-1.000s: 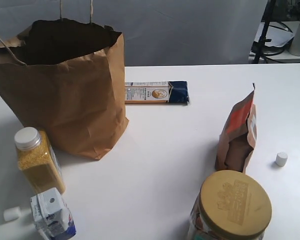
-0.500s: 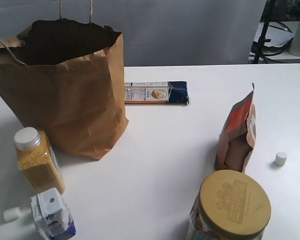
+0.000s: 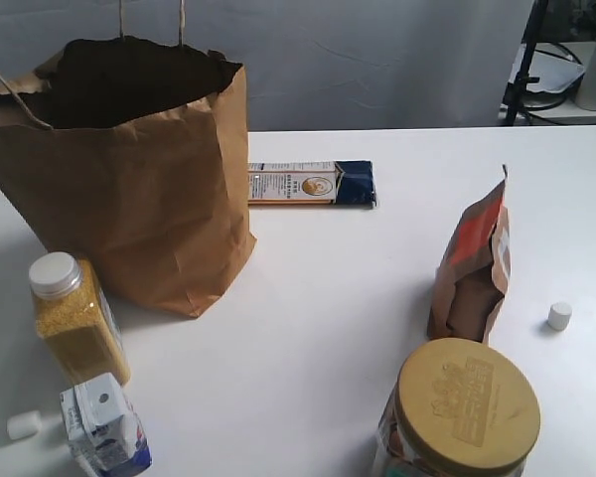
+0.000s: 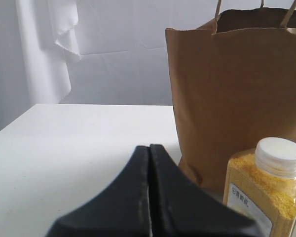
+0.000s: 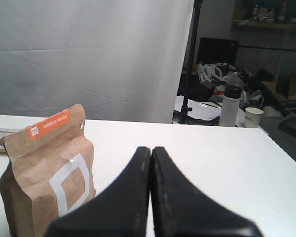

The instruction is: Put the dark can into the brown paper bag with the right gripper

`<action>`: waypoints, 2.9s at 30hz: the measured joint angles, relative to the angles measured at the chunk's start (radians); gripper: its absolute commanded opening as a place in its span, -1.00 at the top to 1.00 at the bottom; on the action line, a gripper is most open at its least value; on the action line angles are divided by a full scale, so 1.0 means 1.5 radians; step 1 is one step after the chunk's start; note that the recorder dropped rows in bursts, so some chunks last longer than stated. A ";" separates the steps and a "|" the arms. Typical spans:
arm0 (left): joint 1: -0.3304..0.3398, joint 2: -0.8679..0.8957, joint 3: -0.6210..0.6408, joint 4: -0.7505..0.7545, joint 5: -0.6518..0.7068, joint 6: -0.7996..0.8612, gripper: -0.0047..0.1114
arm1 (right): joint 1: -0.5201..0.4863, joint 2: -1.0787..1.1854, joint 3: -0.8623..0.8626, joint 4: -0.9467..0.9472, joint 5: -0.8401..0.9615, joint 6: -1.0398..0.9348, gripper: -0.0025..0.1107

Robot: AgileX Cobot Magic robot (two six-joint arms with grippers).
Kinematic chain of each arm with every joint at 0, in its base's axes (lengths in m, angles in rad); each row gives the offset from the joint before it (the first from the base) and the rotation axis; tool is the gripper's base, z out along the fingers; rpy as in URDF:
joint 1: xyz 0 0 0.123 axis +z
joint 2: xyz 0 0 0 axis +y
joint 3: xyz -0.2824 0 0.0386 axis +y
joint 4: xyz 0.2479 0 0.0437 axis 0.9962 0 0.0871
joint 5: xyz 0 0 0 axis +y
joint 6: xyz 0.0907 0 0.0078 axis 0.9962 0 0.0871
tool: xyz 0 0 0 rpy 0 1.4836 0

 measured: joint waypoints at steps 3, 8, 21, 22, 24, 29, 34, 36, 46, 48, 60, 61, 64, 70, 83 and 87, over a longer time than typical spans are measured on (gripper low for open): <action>0.000 0.000 0.000 0.000 0.000 0.000 0.92 | 0.000 0.000 0.000 0.000 0.000 0.001 0.96; 0.000 0.000 0.000 0.000 0.000 0.000 0.92 | 0.000 0.000 0.000 0.000 0.000 0.001 0.96; 0.000 0.000 0.000 0.000 0.000 0.000 0.92 | 0.008 0.000 0.000 0.000 0.000 0.001 0.96; 0.000 0.000 0.000 0.000 0.000 0.000 0.92 | 0.014 0.000 0.000 0.000 0.000 0.001 0.96; 0.000 0.000 0.000 0.000 0.000 0.000 0.92 | 0.021 0.000 0.000 0.000 0.000 0.001 0.96; 0.000 0.000 0.000 0.000 0.000 0.000 0.92 | 0.024 0.000 0.000 0.000 0.000 0.001 0.96; 0.000 0.000 0.000 0.000 0.000 0.000 0.92 | 0.024 0.000 0.000 0.000 0.000 0.001 0.96; 0.000 0.000 0.000 0.000 0.000 0.000 0.92 | 0.024 0.000 0.000 0.000 0.000 0.001 0.96; 0.000 0.000 0.000 0.000 0.000 0.000 0.92 | 0.024 0.000 0.000 0.000 0.001 0.001 0.96; 0.000 0.000 0.000 0.000 0.000 0.000 0.92 | 0.024 0.000 0.000 0.000 0.001 0.009 0.96; 0.000 0.000 0.000 0.000 0.000 0.000 0.92 | 0.024 0.000 0.000 0.000 0.001 0.046 0.96; 0.000 0.000 0.000 0.000 0.000 0.000 0.92 | 0.024 0.000 0.000 0.000 0.001 0.046 0.96; 0.000 0.000 0.000 0.000 0.000 0.000 0.92 | 0.024 0.000 0.000 0.000 0.001 0.046 0.96; 0.000 0.000 0.000 0.000 0.000 0.000 0.92 | 0.024 0.000 0.000 0.000 0.001 0.046 0.96; 0.000 0.000 0.000 0.000 0.000 0.000 0.92 | 0.024 0.000 0.000 0.000 0.001 0.046 0.96; 0.000 0.000 0.000 0.000 0.000 0.000 0.92 | 0.024 0.000 0.000 0.000 0.001 0.046 0.96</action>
